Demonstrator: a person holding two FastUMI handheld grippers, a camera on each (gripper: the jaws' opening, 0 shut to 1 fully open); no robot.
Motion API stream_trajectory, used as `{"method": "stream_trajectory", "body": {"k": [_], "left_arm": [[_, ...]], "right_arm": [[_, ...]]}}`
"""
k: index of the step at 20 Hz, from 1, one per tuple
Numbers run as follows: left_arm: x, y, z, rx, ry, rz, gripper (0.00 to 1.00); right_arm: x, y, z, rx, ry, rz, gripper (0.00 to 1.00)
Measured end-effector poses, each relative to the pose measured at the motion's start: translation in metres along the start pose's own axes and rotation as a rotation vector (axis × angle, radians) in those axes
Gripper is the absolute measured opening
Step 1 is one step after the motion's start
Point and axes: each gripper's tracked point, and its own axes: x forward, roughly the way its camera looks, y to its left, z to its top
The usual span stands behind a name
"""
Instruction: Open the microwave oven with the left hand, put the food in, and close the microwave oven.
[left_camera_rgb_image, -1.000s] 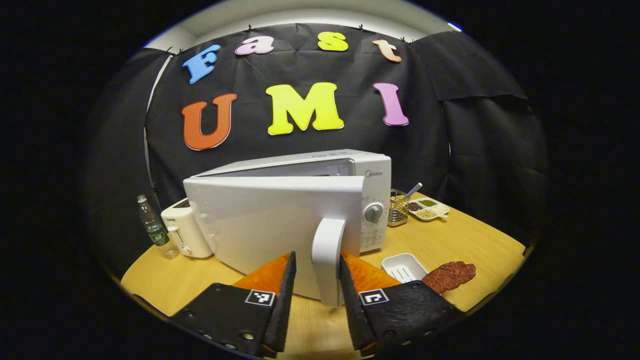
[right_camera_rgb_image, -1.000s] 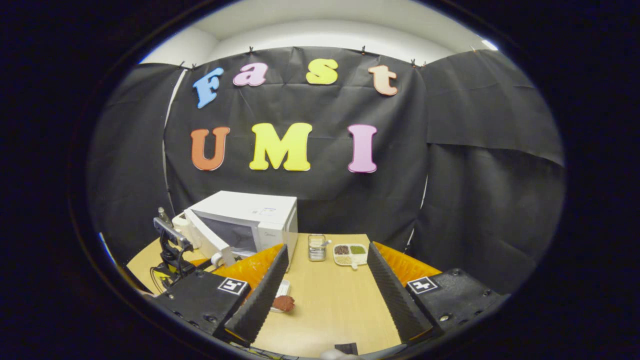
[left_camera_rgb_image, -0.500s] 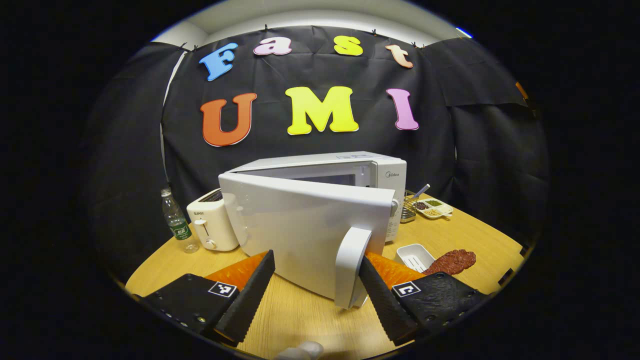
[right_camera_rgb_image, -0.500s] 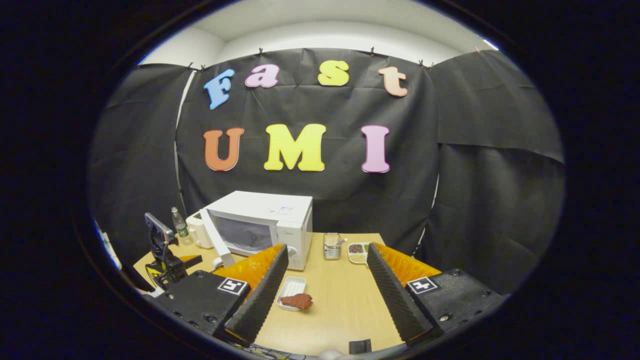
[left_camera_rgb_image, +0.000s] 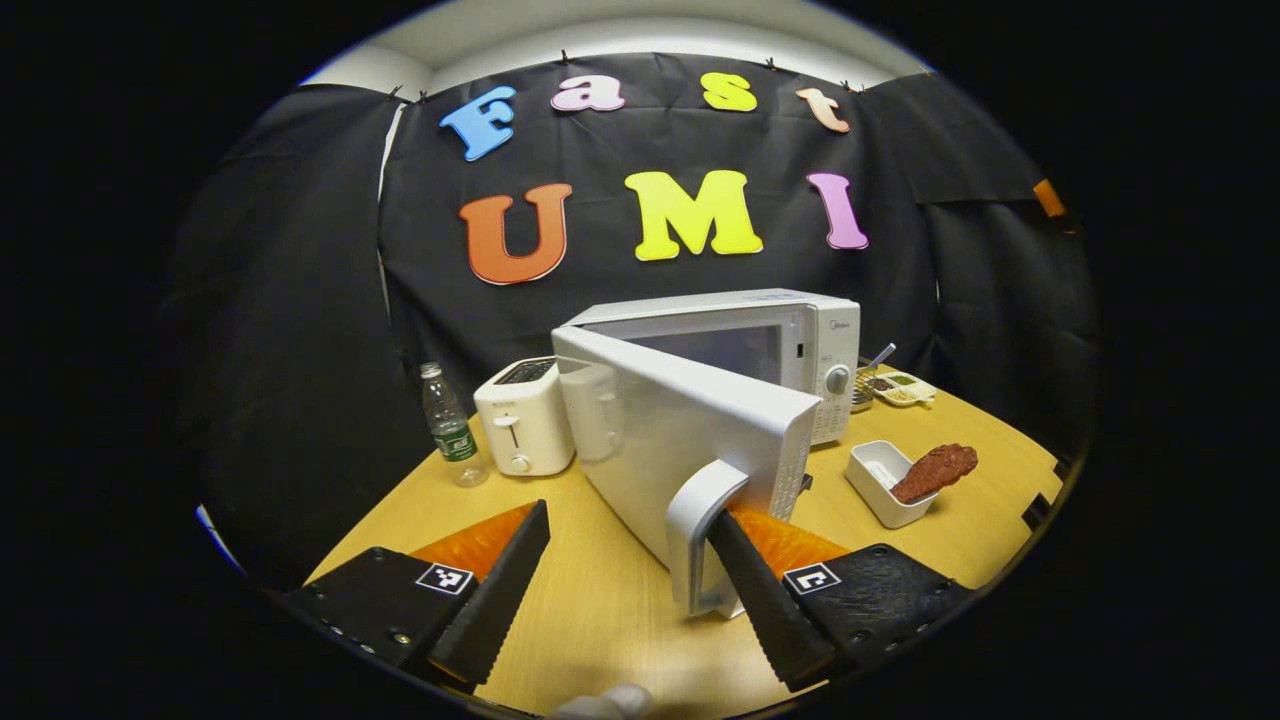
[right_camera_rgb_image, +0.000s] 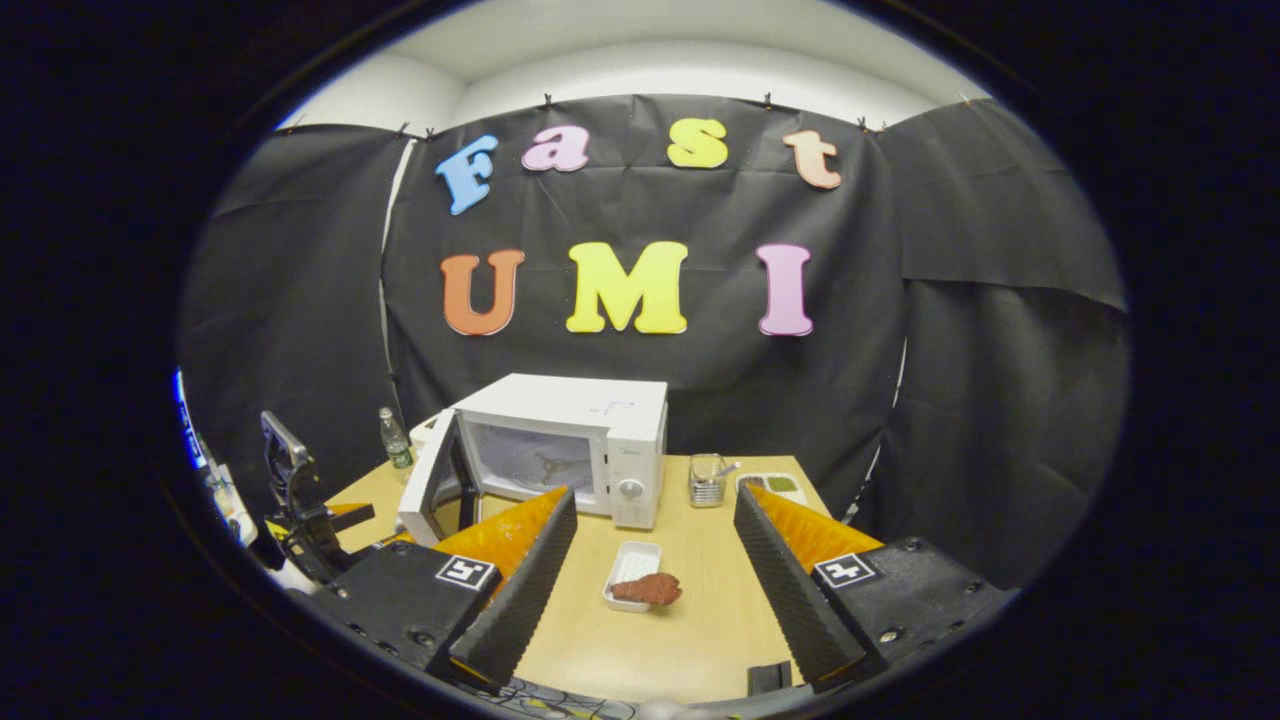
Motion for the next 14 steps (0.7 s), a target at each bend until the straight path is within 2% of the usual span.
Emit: {"method": "stream_trajectory", "body": {"k": [2,3,5,6,12,13,14], "left_arm": [[-0.009,0.023,-0.006,-0.004,0.008,0.024,0.97],[-0.013,0.036,-0.011,-0.006,0.015,0.038,0.97],[-0.02,0.059,-0.016,-0.009,0.024,0.066,0.97],[-0.022,0.071,-0.019,-0.009,0.027,0.079,0.97],[-0.038,0.133,-0.018,0.006,0.014,0.166,0.97],[-0.041,0.141,-0.017,0.003,0.014,0.181,0.97],[-0.044,0.147,-0.015,-0.004,0.014,0.187,0.97]], "right_arm": [[-0.002,0.008,-0.011,0.005,0.012,-0.002,1.0],[-0.003,0.011,-0.017,0.011,0.019,-0.004,0.91],[-0.004,0.017,-0.026,0.024,0.033,-0.007,0.91],[-0.004,0.021,-0.03,0.029,0.042,-0.009,1.0],[0.0,0.038,-0.042,0.045,0.056,-0.002,1.0],[0.002,0.039,-0.044,0.046,0.06,-0.002,0.92],[0.003,0.04,-0.044,0.048,0.062,0.002,1.0]]}}
